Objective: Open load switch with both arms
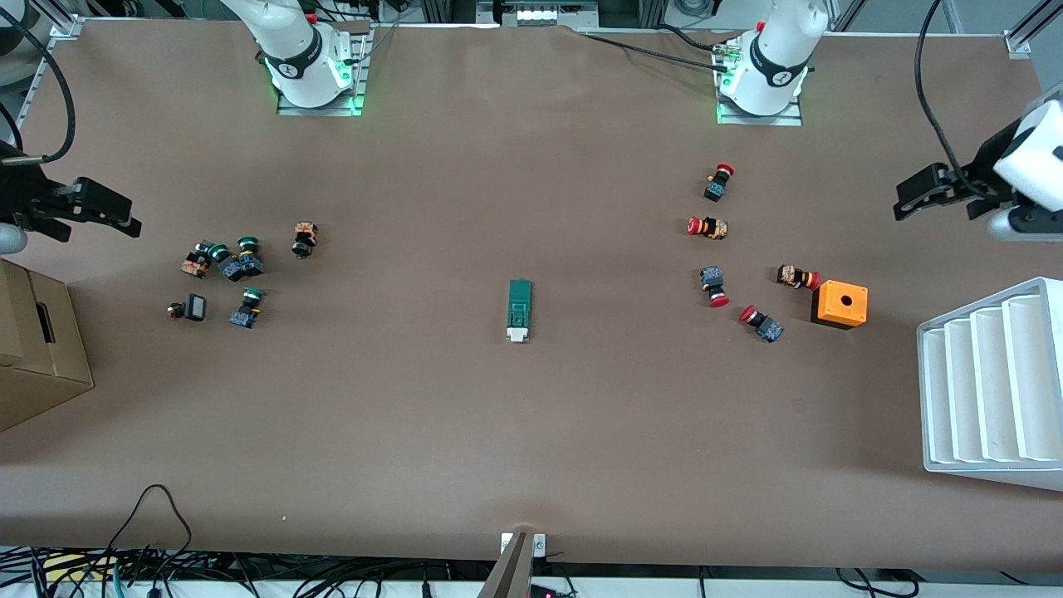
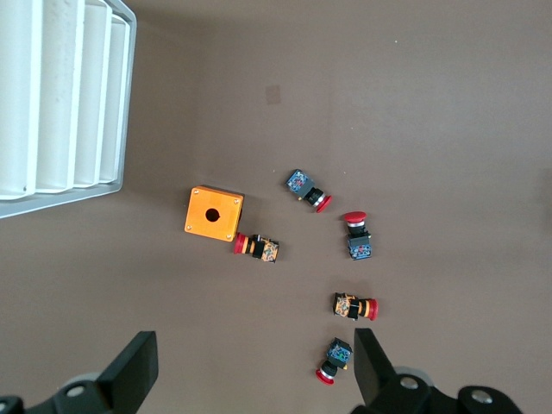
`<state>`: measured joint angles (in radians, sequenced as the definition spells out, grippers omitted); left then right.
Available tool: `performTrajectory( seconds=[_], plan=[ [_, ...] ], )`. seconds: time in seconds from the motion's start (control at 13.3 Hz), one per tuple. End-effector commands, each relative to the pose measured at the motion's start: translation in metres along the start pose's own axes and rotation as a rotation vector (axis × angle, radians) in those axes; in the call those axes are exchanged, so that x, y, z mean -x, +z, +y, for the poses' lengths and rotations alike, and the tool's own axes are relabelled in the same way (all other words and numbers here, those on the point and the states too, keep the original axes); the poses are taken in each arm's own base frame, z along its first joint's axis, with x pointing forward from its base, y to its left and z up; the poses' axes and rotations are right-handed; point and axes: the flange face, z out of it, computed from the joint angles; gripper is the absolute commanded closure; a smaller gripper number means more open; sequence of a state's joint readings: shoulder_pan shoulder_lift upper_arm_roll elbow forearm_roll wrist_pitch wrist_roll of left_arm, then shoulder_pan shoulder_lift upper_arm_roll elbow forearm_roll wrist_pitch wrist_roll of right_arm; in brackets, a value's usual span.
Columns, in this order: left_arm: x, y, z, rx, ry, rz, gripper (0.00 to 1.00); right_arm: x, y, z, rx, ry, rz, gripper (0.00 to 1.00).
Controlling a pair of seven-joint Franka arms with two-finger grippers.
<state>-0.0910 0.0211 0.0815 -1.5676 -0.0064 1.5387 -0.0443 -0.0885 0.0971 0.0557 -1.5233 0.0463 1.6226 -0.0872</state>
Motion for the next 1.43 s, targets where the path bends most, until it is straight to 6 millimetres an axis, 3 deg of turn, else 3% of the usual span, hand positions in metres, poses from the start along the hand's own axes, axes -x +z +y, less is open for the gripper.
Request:
performTrajectory(
  seconds=[0.0, 0.08, 0.3, 0.6, 0.75, 0.9, 1.13, 1.35],
  plan=[
    [-0.003, -0.001, 0.008, -0.003, -0.007, -0.011, 0.0, -0.001, -0.005, 0.0, 0.002, -0.014, -0.004, 0.0],
    [-0.006, 0.007, 0.015, -0.005, 0.005, -0.023, 0.0, -0.001, -0.004, 0.0, 0.005, -0.014, -0.003, 0.0],
    [-0.002, 0.01, 0.067, -0.005, 0.085, -0.029, 0.0, -0.005, 0.002, 0.001, 0.003, -0.024, -0.007, 0.0],
    [0.008, 0.036, 0.167, -0.017, 0.226, -0.066, 0.0, -0.006, 0.003, 0.001, 0.005, -0.027, -0.007, 0.0],
    [0.011, 0.042, 0.208, 0.013, 0.233, -0.023, 0.0, -0.006, 0.002, 0.006, 0.001, -0.007, -0.005, 0.0],
    [0.014, 0.054, 0.251, 0.045, 0.19, 0.017, 0.0, -0.008, 0.0, -0.002, 0.004, 0.012, 0.0, 0.0],
    [0.019, 0.073, 0.309, 0.118, 0.08, 0.105, 0.0, -0.013, 0.009, -0.015, -0.003, 0.305, -0.01, 0.0],
    [0.031, 0.111, 0.354, 0.148, 0.031, 0.217, 0.0, -0.033, 0.022, -0.02, -0.022, 0.62, 0.051, 0.0]
  ],
)
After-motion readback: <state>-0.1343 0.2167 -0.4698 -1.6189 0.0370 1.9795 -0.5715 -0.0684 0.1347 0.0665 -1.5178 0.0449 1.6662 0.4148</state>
